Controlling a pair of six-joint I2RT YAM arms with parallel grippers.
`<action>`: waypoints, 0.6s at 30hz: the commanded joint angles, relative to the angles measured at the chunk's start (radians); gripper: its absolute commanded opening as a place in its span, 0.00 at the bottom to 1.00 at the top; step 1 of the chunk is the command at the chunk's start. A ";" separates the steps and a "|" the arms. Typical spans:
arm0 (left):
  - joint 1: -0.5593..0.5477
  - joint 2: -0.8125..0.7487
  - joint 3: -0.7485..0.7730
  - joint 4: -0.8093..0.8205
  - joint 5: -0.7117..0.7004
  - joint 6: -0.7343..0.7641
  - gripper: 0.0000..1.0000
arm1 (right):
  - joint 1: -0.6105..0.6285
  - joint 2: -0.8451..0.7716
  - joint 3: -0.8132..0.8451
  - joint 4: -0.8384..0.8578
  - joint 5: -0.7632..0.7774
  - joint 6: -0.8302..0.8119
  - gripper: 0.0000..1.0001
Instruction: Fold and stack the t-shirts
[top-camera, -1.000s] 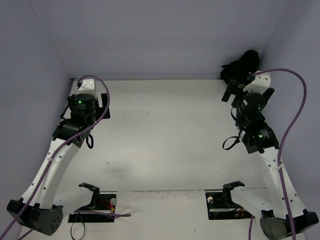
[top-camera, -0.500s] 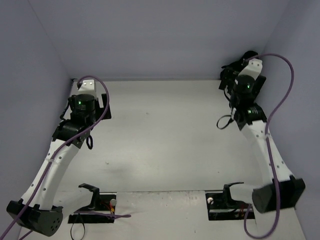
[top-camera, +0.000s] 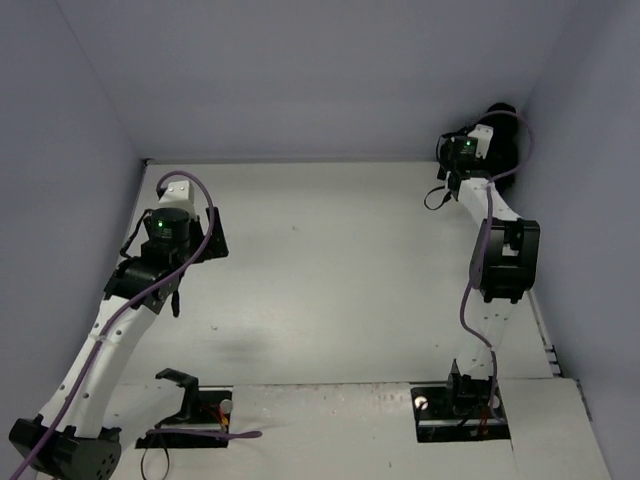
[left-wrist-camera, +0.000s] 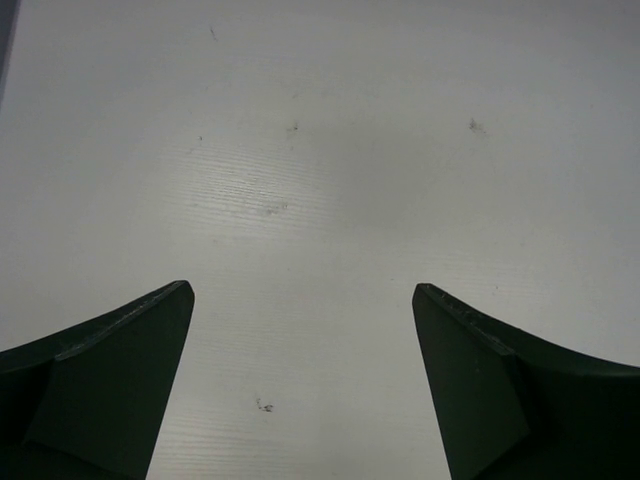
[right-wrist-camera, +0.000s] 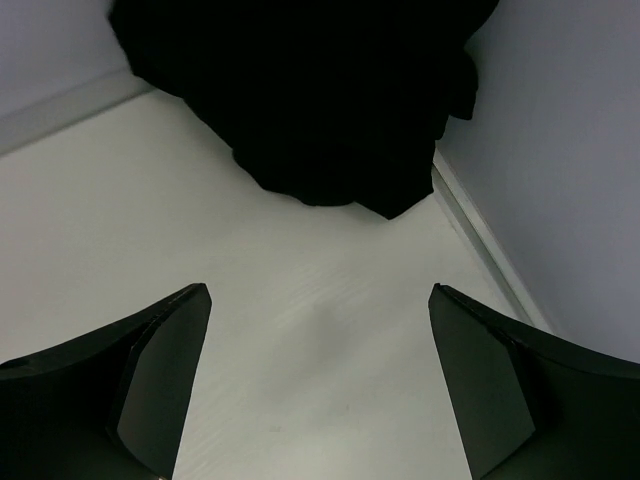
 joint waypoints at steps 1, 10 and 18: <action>-0.005 -0.006 0.019 0.035 0.029 -0.011 0.89 | -0.069 0.077 0.119 0.125 -0.062 -0.133 0.89; -0.004 0.014 0.033 0.010 0.030 -0.008 0.89 | -0.157 0.329 0.367 0.157 -0.190 -0.249 0.91; -0.004 0.015 -0.009 0.000 0.056 -0.038 0.89 | -0.176 0.546 0.622 0.160 -0.295 -0.260 0.79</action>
